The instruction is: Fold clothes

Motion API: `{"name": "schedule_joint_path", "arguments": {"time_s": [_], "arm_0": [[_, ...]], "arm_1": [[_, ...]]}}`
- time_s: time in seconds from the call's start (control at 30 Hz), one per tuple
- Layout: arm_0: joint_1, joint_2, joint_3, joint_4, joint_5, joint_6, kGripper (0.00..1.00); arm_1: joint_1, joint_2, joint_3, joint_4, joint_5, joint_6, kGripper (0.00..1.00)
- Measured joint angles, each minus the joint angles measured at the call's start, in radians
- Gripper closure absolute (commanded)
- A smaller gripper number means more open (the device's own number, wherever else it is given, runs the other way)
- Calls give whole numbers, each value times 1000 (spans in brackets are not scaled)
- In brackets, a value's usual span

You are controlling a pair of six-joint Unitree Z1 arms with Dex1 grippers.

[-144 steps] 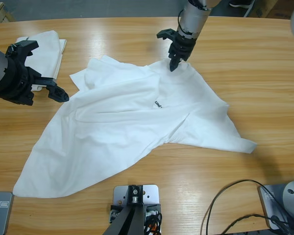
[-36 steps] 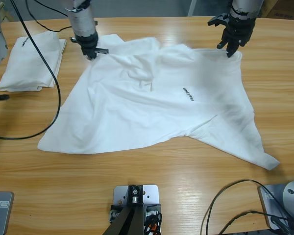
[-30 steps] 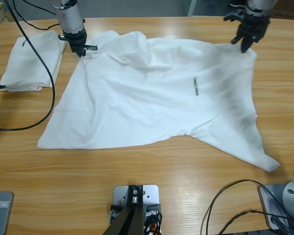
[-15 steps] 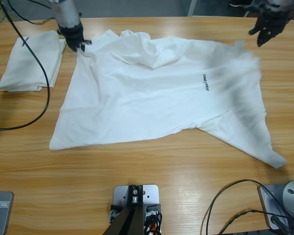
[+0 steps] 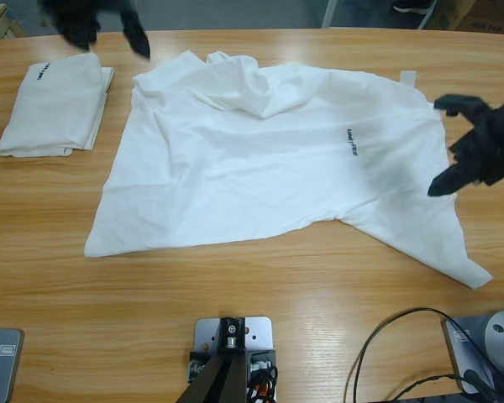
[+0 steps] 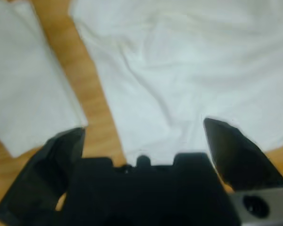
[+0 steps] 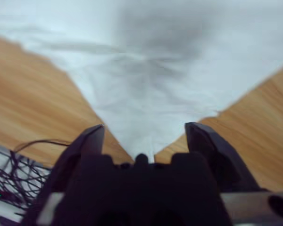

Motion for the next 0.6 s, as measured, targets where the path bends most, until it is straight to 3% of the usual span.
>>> {"name": "schedule_joint_path", "arguments": {"time_s": [0.13,0.27,0.37,0.6], "arm_0": [[-19,-129,362,-205,-42,30,55],[-28,-199,632,-372,-95,33,55],[-36,-210,734,-442,-112,33,55],[-42,-207,821,-525,-118,31,55]], "arm_1": [[9,-12,9,-5,64,-112,345],[12,40,-10,12,98,-225,345],[12,115,-17,14,105,-269,345],[5,254,-24,-4,134,-299,344]]}}
